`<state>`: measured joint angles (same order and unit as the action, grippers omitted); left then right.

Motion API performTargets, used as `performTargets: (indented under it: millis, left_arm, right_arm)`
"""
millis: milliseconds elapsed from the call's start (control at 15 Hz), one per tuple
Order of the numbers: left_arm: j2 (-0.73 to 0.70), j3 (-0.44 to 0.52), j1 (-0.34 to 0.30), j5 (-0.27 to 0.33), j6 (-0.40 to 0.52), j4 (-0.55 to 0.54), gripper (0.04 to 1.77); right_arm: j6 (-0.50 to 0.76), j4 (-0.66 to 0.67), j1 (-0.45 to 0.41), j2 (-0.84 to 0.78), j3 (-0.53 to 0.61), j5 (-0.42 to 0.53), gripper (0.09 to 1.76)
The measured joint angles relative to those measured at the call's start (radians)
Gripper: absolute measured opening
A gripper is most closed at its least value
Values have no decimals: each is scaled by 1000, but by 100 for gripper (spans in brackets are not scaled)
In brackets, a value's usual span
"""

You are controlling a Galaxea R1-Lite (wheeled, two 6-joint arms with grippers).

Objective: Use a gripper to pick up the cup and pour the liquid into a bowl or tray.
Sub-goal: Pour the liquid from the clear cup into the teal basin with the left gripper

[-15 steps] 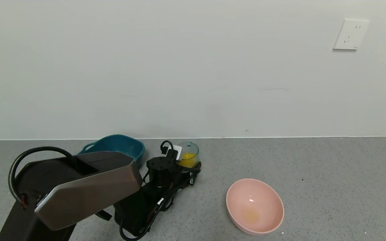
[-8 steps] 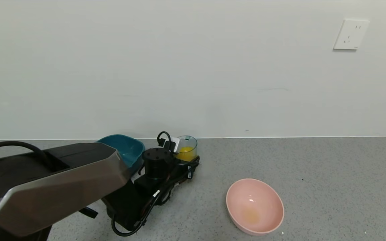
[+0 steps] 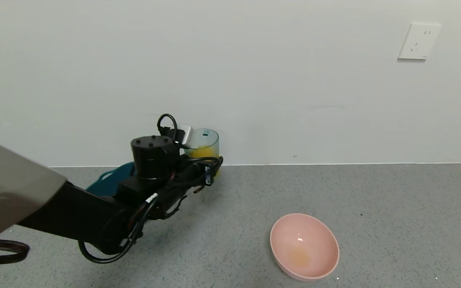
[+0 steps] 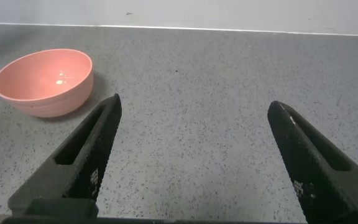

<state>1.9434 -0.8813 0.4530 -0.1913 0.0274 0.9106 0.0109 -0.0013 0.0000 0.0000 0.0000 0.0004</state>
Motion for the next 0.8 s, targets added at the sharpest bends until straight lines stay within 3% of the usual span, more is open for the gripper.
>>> performTargets:
  millis: [267,467,800]
  left_arm:
    - [-142,-1,-92,7,-16,-126,129]
    - [-196,8,-193,21,-29,-136,129]
    - [-215,16,-397,110,-33,-135,129]
  right_arm:
    - [0,0,0,0,0,0,171]
    - [0,0,0,0,0,0,171]
    - [0,0,0,0,0,0,171]
